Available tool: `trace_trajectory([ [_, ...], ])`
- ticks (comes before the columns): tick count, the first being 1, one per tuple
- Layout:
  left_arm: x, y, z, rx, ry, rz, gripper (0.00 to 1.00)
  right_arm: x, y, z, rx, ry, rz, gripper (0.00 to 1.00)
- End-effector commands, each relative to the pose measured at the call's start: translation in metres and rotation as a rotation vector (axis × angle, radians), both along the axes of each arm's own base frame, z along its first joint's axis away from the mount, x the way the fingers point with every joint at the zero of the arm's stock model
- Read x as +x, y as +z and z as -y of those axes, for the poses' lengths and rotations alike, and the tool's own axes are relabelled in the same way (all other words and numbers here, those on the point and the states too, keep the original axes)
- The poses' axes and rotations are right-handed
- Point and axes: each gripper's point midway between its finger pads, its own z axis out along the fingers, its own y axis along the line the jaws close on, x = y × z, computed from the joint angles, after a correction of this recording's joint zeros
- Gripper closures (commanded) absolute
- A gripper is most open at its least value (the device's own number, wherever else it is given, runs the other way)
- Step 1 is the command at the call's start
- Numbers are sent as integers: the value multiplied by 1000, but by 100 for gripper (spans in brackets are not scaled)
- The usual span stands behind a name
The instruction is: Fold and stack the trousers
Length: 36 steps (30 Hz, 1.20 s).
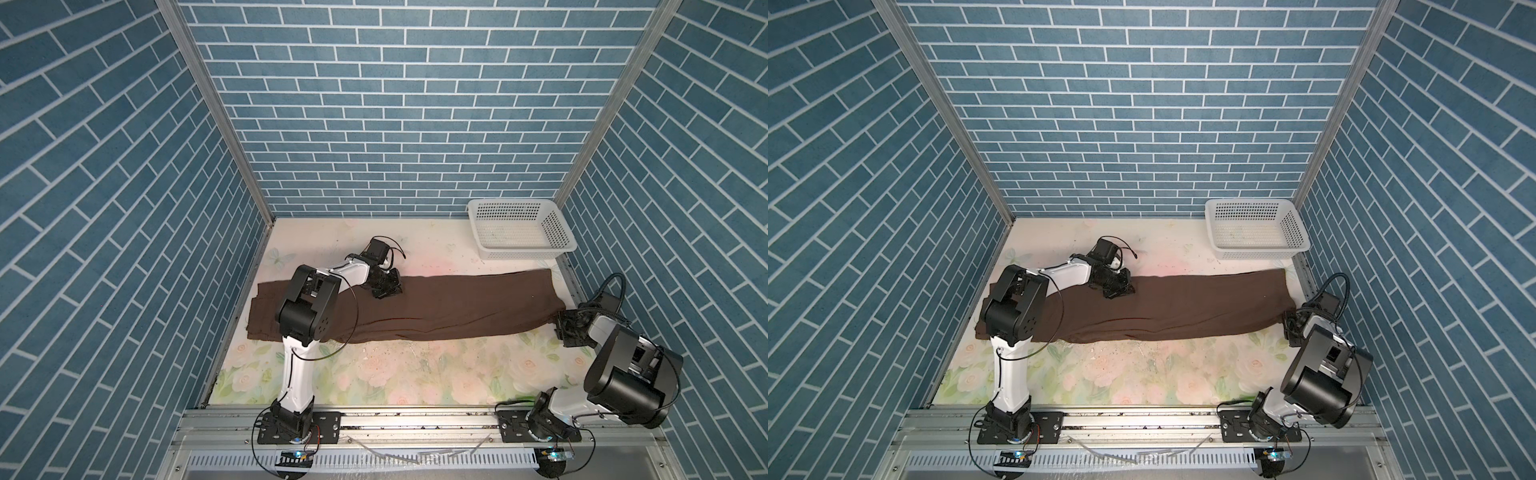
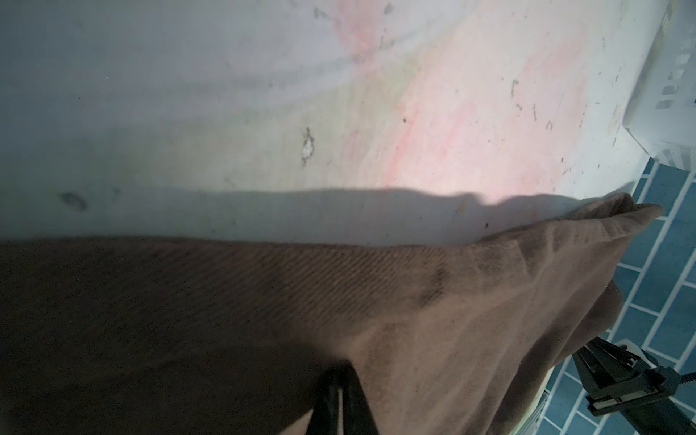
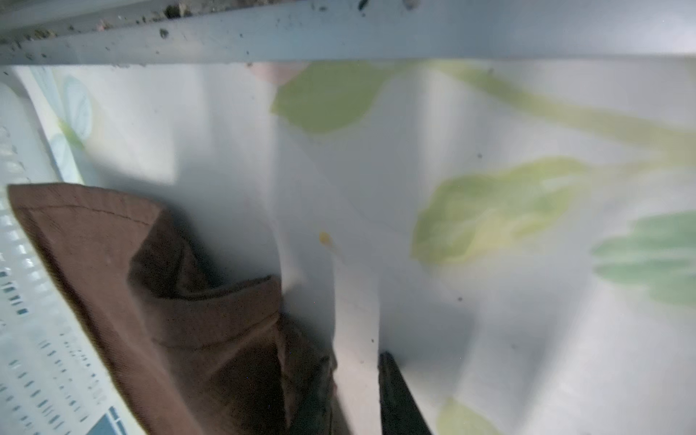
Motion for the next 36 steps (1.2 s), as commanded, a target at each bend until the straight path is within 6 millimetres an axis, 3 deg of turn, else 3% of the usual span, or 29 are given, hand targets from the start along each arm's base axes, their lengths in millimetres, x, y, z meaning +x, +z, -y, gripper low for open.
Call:
trace_trajectory([
  [1, -37, -66, -24, 149, 13, -167, 91, -11, -18, 0, 56, -85, -28, 75],
  [7, -38, -68, -24, 151, 12, -170, 91, 0, -20, -7, 97, -57, 7, 77],
  [23, -38, -74, -22, 141, 15, -192, 91, -10, -22, -32, 206, -68, -5, 76],
  [36, -39, -74, -21, 135, 15, -192, 91, 3, -21, -43, 244, -66, 2, 63],
])
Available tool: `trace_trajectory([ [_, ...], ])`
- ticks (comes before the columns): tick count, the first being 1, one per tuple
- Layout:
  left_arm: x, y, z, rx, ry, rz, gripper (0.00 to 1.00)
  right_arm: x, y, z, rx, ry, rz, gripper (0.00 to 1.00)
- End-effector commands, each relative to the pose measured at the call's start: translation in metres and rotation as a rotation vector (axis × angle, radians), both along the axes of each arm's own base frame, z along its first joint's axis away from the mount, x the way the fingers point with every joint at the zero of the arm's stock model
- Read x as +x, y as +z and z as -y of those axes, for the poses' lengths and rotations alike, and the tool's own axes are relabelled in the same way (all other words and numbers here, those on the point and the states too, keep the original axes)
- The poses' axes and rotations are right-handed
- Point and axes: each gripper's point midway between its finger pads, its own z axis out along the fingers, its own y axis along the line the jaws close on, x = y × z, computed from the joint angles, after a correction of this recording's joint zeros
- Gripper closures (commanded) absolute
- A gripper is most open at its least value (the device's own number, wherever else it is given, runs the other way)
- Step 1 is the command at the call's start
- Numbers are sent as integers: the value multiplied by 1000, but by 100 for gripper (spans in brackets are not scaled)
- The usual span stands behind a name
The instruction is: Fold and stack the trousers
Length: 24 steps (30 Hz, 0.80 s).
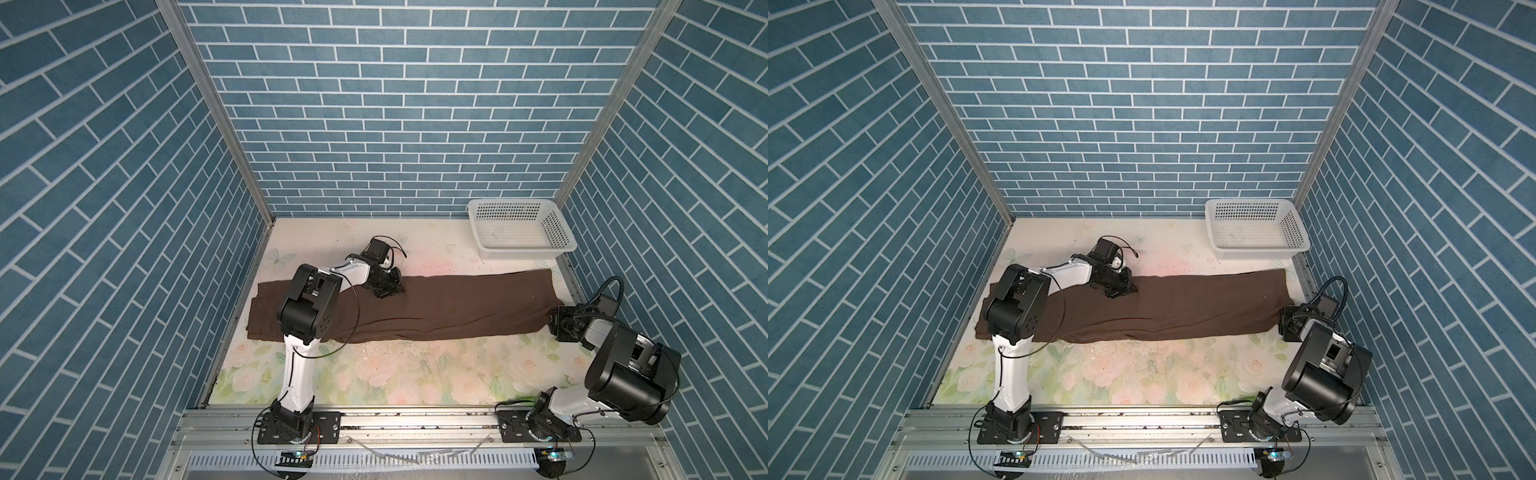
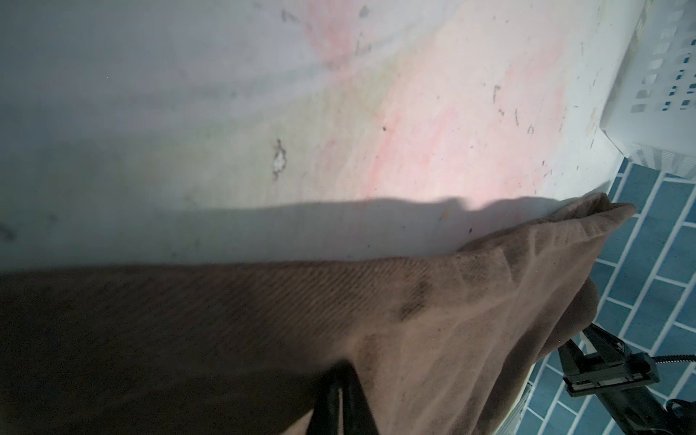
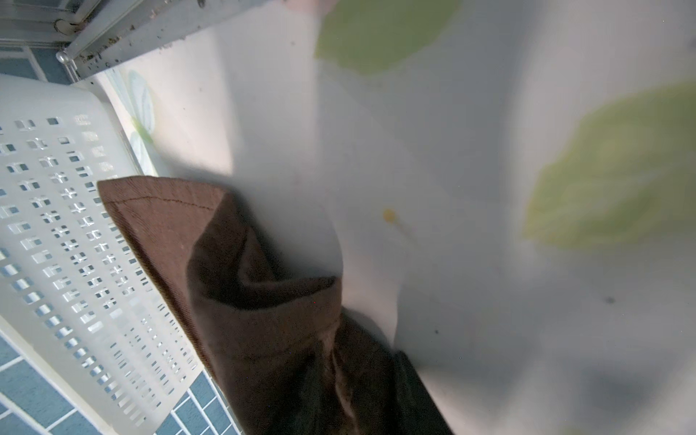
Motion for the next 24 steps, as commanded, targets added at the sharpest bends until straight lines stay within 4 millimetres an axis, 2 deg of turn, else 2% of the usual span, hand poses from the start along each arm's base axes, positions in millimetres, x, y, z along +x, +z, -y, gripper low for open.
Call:
trace_trajectory([
  [1, -43, -74, -29, 181, 14, -188, 91, -22, -26, -18, 99, -29, -137, 63],
  [10, -43, -73, -29, 179, 14, -188, 91, -25, -24, -24, 121, -22, -146, 60],
  [12, -43, -73, -28, 178, 15, -186, 91, -23, -22, -21, 108, -29, -135, 65],
  [15, -43, -72, -28, 177, 15, -186, 91, -14, -16, -15, 86, -41, -107, 89],
  [17, -43, -72, -28, 177, 16, -185, 91, -8, -11, -10, 61, -23, -108, 98],
  [18, -43, -72, -28, 177, 15, -183, 91, -7, -7, -6, 36, -3, -127, 100],
  [24, -43, -70, -28, 177, 14, -180, 91, -9, 26, 21, -205, 177, -289, 100],
])
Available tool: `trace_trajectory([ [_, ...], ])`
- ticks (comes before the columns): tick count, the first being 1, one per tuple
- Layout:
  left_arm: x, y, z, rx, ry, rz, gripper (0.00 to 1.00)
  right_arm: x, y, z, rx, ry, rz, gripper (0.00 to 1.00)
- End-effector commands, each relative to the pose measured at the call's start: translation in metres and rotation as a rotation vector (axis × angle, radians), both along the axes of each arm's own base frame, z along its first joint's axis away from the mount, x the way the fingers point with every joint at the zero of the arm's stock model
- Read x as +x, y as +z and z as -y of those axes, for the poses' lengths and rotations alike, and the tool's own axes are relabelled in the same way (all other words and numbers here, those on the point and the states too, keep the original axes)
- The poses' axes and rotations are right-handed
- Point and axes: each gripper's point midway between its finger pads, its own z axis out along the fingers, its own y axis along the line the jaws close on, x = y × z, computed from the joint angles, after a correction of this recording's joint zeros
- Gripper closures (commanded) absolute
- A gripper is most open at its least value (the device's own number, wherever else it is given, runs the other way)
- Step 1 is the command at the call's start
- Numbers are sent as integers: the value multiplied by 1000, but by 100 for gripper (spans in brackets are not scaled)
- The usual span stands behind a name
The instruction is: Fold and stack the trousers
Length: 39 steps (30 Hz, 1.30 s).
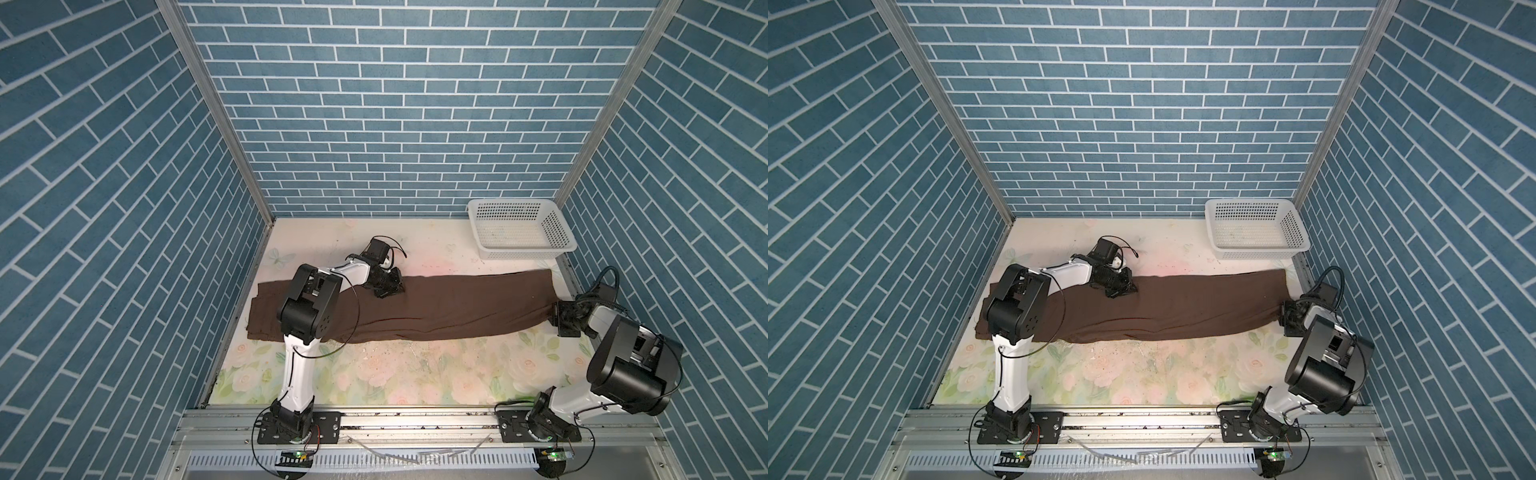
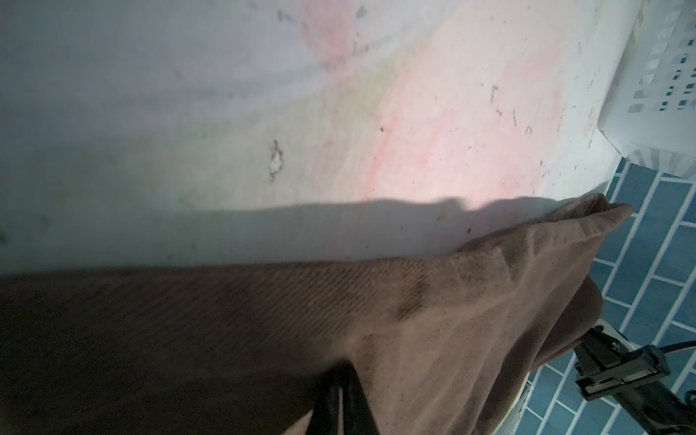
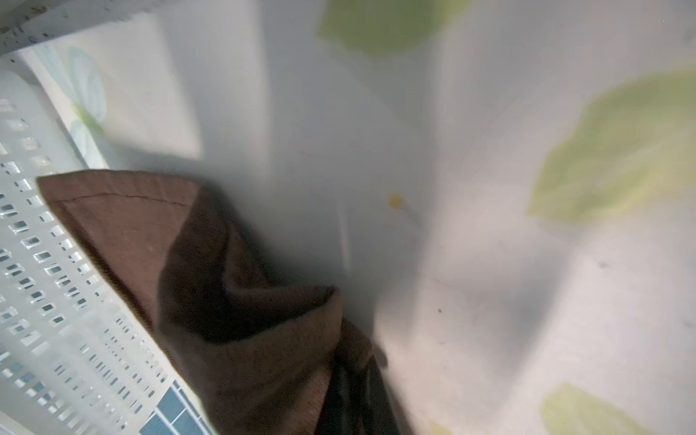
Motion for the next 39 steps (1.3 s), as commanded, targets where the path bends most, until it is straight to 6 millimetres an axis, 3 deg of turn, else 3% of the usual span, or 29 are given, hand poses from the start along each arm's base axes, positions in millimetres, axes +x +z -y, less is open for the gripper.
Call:
trace_trajectory([
  [1, -43, -70, -29, 181, 14, -180, 91, -15, 15, 20, -181, 134, -161, 100],
  [6, -44, -74, -30, 185, 16, -190, 91, -17, 28, 38, -333, 242, -248, 100],
  [14, -45, -75, -31, 195, 12, -191, 91, 8, 31, 31, -545, 510, -327, 82],
  [20, -45, -77, -32, 200, 12, -195, 91, 18, 53, 41, -750, 617, -434, 82],
  [24, -46, -79, -32, 201, 11, -198, 91, 14, 64, 44, -804, 618, -444, 82],
  [29, -46, -80, -31, 197, 12, -201, 91, 10, 57, 25, -723, 634, -363, 79],
  [34, -46, -80, -31, 195, 11, -202, 91, 11, 33, 4, -458, 520, -198, 62],
  [39, -47, -79, -31, 193, 10, -199, 91, 13, 14, -10, -260, 393, -80, 53],
])
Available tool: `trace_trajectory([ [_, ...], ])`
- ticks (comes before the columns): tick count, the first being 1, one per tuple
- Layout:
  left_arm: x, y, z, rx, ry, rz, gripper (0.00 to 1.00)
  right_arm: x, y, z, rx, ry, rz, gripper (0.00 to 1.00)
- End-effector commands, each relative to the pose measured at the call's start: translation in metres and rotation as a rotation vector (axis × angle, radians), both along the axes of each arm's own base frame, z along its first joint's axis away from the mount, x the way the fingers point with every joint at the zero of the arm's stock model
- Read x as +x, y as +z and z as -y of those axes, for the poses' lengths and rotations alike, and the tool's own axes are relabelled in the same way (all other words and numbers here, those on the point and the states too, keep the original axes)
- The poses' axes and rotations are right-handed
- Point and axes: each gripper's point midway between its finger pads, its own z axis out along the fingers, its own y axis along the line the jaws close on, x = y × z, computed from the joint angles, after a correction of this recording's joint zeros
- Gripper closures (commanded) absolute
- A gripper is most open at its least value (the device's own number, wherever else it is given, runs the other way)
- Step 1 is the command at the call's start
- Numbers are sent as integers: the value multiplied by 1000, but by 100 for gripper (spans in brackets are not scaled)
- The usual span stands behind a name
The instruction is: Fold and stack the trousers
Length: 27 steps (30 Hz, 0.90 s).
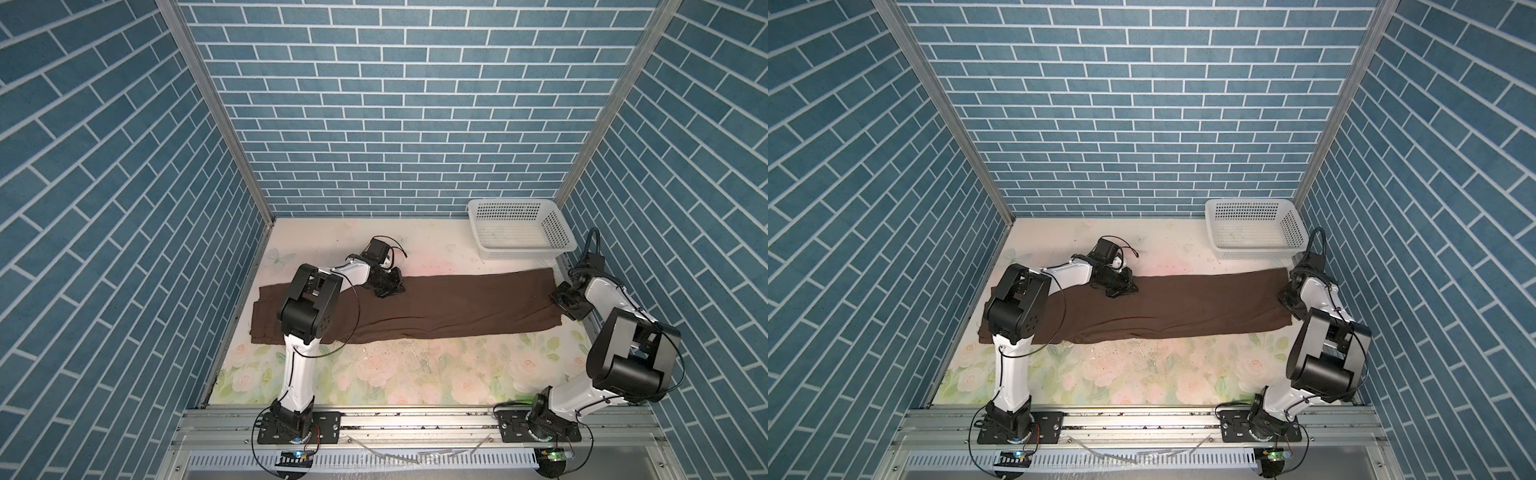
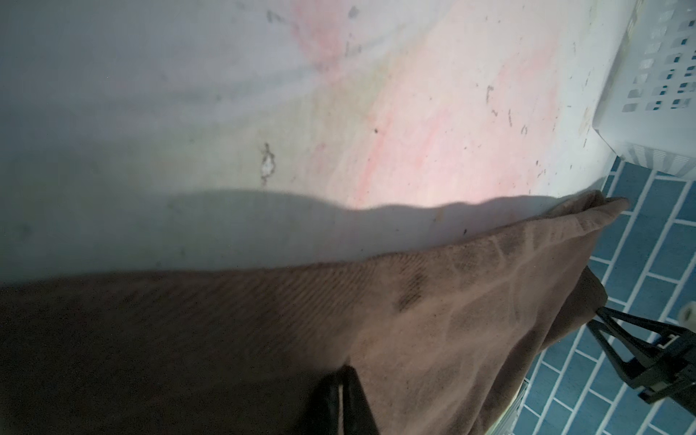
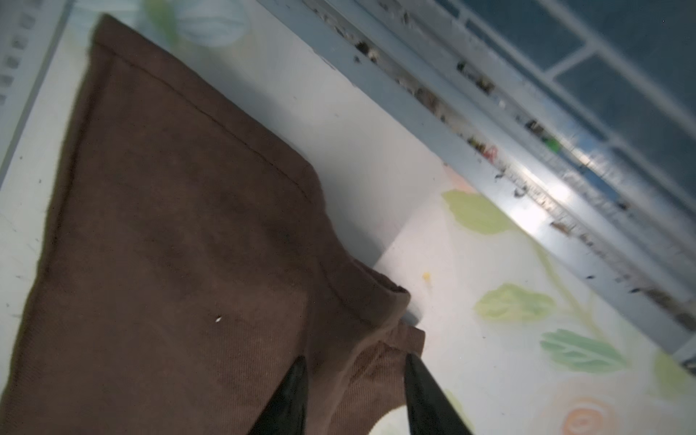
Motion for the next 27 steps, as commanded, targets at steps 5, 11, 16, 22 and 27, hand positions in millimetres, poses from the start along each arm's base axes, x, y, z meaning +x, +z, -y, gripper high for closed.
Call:
trace_trajectory([
  [5, -48, -79, -32, 199, 13, -202, 91, 12, -17, -27, 260, -120, 100, 51],
  [11, -48, -79, -32, 196, 12, -202, 91, -5, -33, -24, 252, -164, 28, 48],
  [16, -47, -78, -32, 197, 12, -201, 91, -27, -32, -12, 189, -209, -48, 48],
  [22, -46, -79, -31, 196, 15, -204, 91, -61, -19, 10, 41, -255, -174, 43],
  [27, -48, -80, -32, 198, 13, -205, 91, -50, -28, 11, 54, -257, -136, 41],
])
